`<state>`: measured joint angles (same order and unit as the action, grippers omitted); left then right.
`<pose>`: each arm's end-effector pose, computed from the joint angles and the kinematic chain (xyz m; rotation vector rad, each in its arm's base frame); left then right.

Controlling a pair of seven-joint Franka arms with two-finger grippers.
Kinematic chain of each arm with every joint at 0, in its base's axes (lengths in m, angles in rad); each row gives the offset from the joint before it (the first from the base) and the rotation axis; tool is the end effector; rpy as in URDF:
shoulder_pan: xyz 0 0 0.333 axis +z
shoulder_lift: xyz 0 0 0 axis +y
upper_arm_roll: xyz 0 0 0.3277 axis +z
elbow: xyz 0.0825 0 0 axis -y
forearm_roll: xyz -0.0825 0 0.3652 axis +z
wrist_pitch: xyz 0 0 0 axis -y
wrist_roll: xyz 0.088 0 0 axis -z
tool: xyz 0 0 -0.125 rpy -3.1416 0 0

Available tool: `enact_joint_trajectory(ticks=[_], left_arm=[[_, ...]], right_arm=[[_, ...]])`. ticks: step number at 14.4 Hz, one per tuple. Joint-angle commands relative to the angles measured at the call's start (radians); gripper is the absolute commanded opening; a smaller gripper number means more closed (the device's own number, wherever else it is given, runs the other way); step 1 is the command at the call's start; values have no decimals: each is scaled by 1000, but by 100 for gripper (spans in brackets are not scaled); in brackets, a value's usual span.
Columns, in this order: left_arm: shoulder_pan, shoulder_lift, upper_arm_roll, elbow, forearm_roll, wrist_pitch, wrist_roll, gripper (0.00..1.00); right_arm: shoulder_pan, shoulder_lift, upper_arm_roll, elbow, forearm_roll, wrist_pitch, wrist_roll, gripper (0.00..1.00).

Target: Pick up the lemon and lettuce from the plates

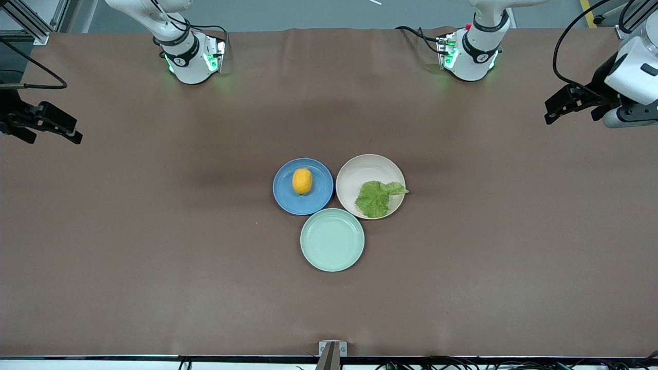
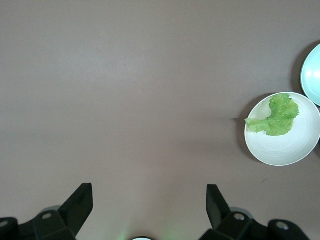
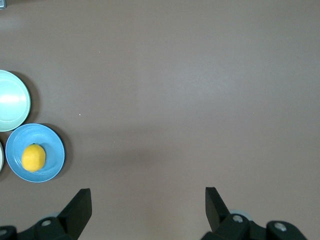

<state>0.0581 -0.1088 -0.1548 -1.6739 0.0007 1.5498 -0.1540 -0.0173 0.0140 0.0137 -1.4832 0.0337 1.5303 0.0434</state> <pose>0.4949 -0.0524 0.6253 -3.1208 -0.0911 0.0223 0.5373 0.0023 0.6467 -3.1059 0.0700 -0.0504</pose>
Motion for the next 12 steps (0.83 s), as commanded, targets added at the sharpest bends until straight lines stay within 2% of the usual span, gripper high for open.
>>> enact_joint_trajectory(ticks=[1,4,6,10,12], left_arm=[[5,9,1,29,7,-39,27,100],[6,26,3,54,7,-40,22,100],[5,73,1,92,7,-43,24,100],[-7,152,-9,85,-10,-11,-2,100],[-40,202,-20,77,-10,27,-24,100]], right_arm=[[-12,4,11,12,-15,-12,-11,100],[-10,4,12,12,-28,-12,-10,100],[-10,4,12,12,-28,-12,-10,100],[8,6,14,12,-25,-10,-4,100],[54,12,14,12,-20,-1,4,100]])
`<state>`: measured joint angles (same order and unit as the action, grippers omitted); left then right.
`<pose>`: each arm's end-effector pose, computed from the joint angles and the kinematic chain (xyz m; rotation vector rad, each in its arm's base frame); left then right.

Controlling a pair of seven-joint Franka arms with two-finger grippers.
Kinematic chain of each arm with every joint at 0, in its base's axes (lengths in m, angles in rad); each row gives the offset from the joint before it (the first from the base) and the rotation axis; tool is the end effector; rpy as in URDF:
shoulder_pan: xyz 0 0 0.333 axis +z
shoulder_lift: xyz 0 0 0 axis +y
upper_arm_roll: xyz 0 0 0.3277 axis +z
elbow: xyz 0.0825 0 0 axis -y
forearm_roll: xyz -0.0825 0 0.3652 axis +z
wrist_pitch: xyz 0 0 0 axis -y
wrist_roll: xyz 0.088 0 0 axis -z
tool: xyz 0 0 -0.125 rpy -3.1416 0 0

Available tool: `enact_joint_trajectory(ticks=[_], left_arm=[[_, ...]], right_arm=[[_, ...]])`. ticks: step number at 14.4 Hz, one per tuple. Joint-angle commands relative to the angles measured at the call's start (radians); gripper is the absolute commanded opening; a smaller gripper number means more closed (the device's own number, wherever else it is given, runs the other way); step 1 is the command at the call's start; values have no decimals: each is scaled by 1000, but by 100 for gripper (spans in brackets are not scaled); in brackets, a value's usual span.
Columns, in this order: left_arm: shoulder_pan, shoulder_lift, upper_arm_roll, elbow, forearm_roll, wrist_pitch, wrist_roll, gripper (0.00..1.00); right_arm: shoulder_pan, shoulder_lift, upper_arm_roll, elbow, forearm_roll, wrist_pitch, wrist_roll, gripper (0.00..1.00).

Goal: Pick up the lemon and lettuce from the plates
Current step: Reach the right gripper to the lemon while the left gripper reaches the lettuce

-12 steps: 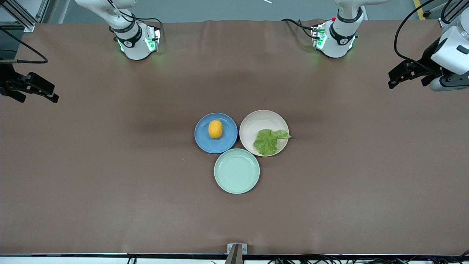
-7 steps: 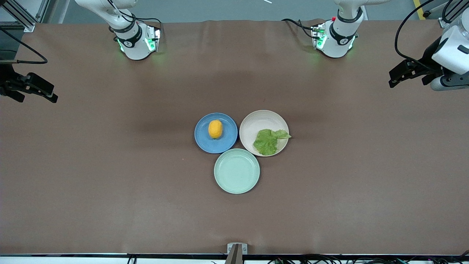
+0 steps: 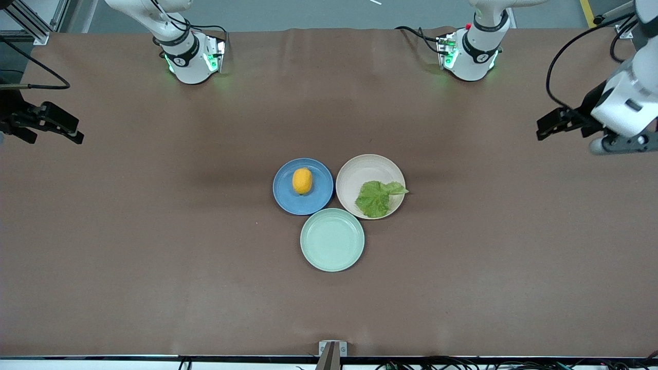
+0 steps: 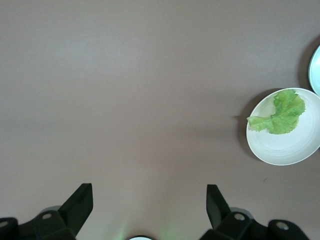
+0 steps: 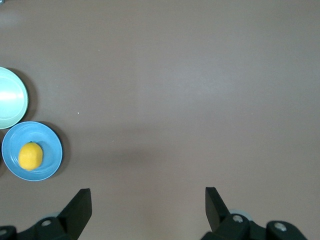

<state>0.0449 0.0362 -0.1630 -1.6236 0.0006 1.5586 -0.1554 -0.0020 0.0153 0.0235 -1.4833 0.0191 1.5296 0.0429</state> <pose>0.5366 -0.0621 0.5742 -3.1286 -0.0580 0.1574 0.5375 0.0139 0.6458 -3.1207 0.0317 -0.0474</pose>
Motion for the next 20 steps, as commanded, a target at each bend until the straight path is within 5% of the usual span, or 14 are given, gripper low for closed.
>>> enact_joint_trajectory(ticks=[1,11,20], left_arm=[[-48,80,-18,12,-8,44,-91,100],[-353,367,-21,-74,7,409,-853,100],[-474,609,-20,-68,81,676,-1365,93]], right_arm=[[87,31,4,12,-4,3,8,100],[479,219,4,6,18,132,260,100],[675,506,4,-112,61,559,486,100]])
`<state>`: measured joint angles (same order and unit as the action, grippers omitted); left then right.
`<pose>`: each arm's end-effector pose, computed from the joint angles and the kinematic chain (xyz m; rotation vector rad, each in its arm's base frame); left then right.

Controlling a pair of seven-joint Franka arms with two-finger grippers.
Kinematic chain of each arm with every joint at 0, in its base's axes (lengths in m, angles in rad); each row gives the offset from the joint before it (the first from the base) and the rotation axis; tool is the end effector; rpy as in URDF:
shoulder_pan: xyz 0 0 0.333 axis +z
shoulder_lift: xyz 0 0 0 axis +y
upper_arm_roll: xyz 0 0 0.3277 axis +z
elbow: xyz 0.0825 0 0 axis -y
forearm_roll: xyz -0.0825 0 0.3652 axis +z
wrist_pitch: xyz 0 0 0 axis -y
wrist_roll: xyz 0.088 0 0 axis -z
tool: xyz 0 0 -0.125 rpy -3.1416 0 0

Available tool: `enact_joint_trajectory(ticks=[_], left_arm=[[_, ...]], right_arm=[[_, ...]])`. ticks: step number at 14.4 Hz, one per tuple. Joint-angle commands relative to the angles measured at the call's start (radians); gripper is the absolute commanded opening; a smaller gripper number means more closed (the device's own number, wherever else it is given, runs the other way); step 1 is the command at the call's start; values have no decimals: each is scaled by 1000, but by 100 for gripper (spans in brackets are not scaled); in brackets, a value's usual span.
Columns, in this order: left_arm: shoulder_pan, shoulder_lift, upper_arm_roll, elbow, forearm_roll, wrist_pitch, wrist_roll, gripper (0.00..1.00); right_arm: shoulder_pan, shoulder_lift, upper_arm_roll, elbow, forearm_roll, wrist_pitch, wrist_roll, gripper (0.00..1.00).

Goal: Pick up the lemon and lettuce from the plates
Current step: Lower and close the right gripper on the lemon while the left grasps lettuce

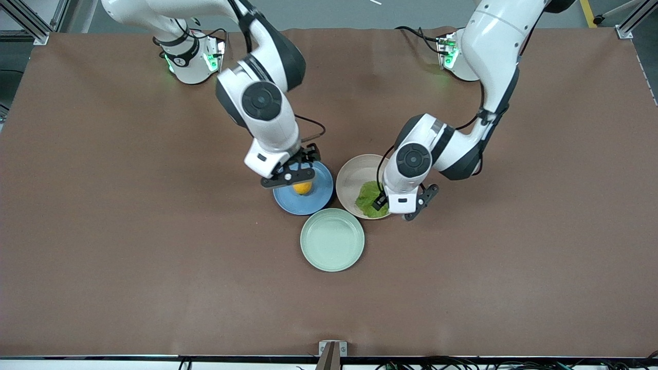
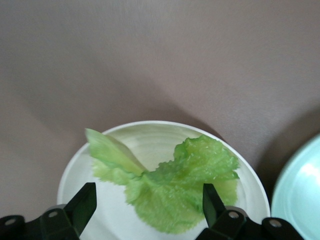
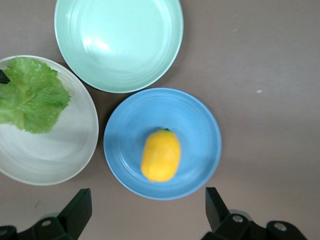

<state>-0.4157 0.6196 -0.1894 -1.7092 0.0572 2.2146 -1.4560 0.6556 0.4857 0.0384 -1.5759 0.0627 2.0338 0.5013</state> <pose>0.5455 -0.3600 0.2324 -2.8139 -1.2616 0.1704 0.5154 0.4303 0.3579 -3.0848 -0.2469 0.0995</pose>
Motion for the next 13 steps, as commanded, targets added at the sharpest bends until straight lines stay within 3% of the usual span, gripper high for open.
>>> enact_joint_trajectory(ticks=[1,4,6,10,12,13], left_arm=[[-15,44,7,17,35,30,-78,92],[-14,60,7,17,39,33,-81,86],[-14,71,10,17,39,33,-110,73],[-15,69,10,17,39,27,-122,14],[-15,57,10,17,39,20,-132,2],[-15,51,10,19,39,19,-133,1]], right_arm=[[18,57,-11,-38,17,104,28,100],[16,109,-11,-82,20,204,26,100],[9,126,-11,-99,20,207,28,100],[9,117,-11,-151,54,206,30,100],[15,119,-11,-165,95,209,28,100],[13,119,-11,-168,95,209,29,100]])
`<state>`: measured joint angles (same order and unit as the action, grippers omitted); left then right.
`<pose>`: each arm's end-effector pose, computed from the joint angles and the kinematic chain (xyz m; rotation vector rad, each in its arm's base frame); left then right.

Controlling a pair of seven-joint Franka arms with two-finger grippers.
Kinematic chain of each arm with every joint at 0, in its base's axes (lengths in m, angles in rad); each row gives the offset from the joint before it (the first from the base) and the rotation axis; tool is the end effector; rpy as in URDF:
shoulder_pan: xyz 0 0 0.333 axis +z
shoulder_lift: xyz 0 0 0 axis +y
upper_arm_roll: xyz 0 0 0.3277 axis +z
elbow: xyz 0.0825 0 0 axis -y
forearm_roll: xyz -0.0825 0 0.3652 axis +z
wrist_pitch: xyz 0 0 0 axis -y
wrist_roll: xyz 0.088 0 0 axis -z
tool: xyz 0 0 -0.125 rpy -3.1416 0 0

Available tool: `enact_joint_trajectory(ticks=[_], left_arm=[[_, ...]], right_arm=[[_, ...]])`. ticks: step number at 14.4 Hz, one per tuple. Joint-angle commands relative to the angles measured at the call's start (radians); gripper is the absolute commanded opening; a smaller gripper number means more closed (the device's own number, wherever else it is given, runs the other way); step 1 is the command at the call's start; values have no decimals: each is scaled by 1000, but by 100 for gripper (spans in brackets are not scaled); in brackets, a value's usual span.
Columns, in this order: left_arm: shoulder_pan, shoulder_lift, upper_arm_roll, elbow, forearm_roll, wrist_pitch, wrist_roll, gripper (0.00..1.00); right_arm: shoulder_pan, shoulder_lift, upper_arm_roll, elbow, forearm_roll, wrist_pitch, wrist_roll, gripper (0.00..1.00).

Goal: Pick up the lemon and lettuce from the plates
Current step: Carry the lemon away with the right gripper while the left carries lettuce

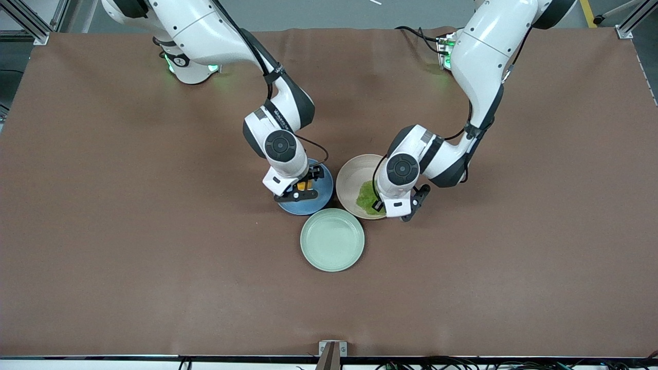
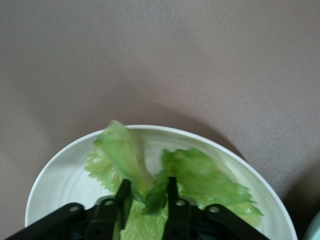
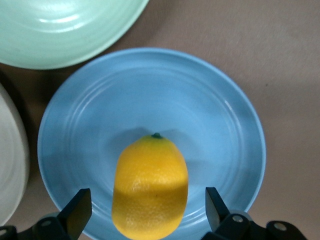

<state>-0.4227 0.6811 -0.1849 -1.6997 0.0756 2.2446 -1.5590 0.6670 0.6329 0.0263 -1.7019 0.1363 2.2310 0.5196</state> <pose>0.5445 -0.3615 0.1983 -2.7299 -1.3759 0.1728 0.5017 0.4227 0.2224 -3.0915 -0.1239 0.2374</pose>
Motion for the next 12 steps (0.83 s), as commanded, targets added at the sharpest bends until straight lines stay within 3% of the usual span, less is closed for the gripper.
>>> enact_joint_trajectory(ticks=[1,3,6,8,10,12], left_arm=[[-8,-31,5,9,21,-14,-29,0],[7,-73,5,40,21,-64,-29,0],[62,-135,10,101,21,-152,-13,0],[126,-175,10,103,21,-172,38,0],[203,-206,9,97,21,-221,147,0],[283,-215,7,82,21,-244,264,0]], right_arm=[[2,-28,1,-45,23,13,11,100],[3,-27,1,-50,23,21,11,99],[3,-27,1,-53,23,26,11,57],[5,-27,1,-53,25,26,10,36],[5,-30,1,-50,25,24,10,23],[3,-73,1,-48,25,10,13,20]])
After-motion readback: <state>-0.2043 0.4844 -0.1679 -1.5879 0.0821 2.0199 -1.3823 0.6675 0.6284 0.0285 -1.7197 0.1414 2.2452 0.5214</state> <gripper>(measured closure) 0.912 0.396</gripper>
